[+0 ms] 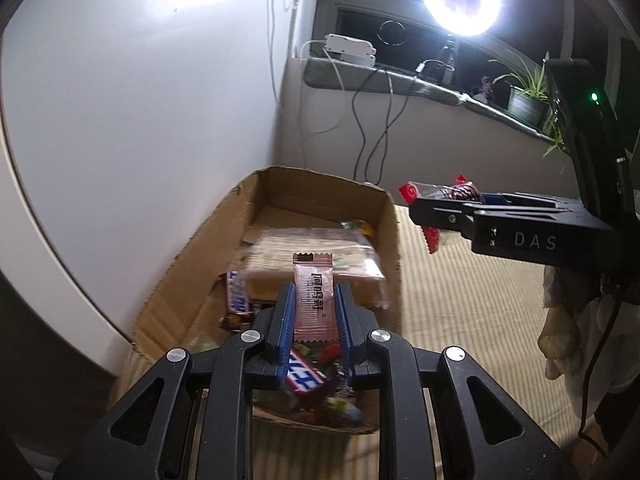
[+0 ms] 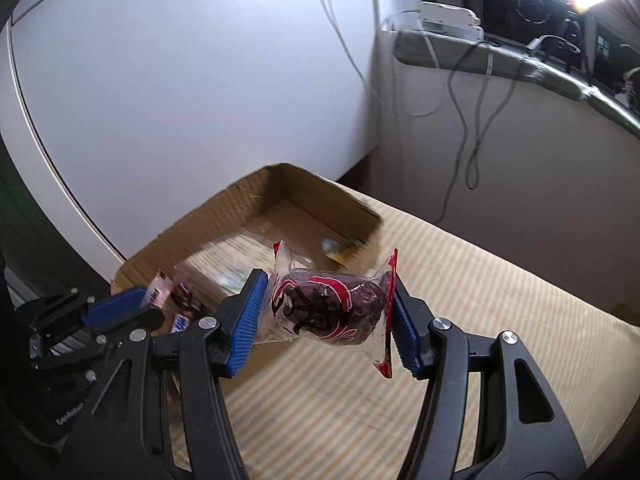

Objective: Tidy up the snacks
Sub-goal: 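Carry the pink candy and red-and-white packet over the box, then open both tools and drop the snacks into the box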

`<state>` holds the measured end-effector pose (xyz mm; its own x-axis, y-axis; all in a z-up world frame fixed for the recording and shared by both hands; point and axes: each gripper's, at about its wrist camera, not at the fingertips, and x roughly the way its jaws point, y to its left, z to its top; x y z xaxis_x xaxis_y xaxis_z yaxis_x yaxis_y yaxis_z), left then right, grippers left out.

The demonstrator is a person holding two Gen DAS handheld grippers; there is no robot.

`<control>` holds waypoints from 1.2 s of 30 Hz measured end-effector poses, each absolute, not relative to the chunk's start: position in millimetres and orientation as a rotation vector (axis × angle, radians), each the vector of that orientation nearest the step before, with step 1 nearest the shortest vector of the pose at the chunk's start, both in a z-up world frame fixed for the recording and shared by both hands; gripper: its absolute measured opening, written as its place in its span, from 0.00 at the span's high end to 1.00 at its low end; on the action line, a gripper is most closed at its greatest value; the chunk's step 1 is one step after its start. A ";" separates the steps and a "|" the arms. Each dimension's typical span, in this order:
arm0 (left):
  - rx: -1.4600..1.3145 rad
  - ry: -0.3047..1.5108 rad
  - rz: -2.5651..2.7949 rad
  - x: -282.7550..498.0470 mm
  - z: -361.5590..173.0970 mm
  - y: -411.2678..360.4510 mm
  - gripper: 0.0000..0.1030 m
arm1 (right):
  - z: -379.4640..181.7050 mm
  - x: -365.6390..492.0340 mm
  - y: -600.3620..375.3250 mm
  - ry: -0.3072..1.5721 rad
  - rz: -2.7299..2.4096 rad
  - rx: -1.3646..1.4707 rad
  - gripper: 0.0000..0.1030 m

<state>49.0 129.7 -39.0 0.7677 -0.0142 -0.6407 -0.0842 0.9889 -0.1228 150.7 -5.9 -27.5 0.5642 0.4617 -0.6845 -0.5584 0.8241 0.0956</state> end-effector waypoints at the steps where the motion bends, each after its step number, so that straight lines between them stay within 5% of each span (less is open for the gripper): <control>1: -0.149 0.696 0.043 49.4 -39.4 132.3 0.82 | -27.7 152.2 -2.3 0.763 0.606 -0.140 0.41; 25: -0.174 0.729 0.076 62.9 -50.2 157.0 0.82 | -50.4 180.2 53.9 0.819 0.670 -0.191 0.39; 30: -0.176 0.733 0.083 63.7 -51.2 157.7 0.81 | -52.2 180.2 54.5 0.814 0.665 -0.198 0.27; 36: -0.173 0.731 0.090 62.4 -50.7 157.2 0.47 | -51.8 178.9 52.0 0.800 0.656 -0.202 0.14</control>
<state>62.4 157.2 -50.7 0.7414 0.0213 -0.6707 -0.1418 0.9819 -0.1256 178.9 52.0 -51.8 0.5130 0.4672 -0.7201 -0.6146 0.7856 0.0718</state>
